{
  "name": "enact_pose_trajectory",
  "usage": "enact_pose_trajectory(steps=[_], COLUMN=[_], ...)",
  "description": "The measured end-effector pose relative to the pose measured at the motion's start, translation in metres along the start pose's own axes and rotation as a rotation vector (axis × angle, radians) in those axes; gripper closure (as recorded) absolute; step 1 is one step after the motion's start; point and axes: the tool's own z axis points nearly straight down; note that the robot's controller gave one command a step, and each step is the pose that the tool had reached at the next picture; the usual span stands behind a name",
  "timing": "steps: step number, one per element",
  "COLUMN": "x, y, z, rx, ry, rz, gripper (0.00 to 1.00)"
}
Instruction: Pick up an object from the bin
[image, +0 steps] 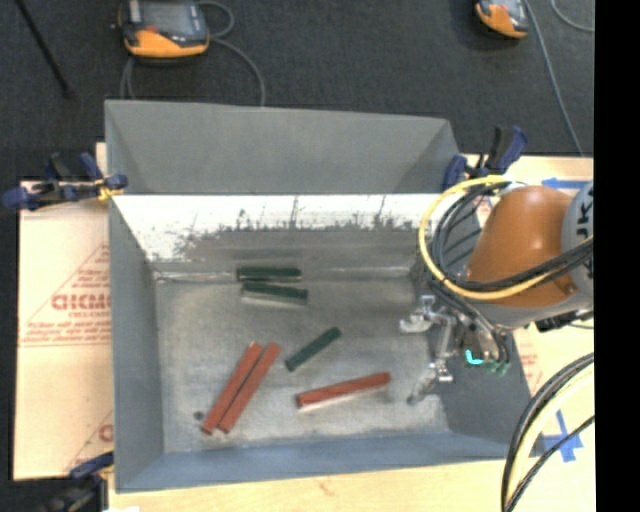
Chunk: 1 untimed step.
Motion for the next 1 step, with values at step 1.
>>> enact_pose_trajectory(steps=[1], x=[-0.002], y=[0.0003], z=[-0.0037], rx=[0.001], ry=[-0.007], rz=[-0.003], gripper=[0.0])
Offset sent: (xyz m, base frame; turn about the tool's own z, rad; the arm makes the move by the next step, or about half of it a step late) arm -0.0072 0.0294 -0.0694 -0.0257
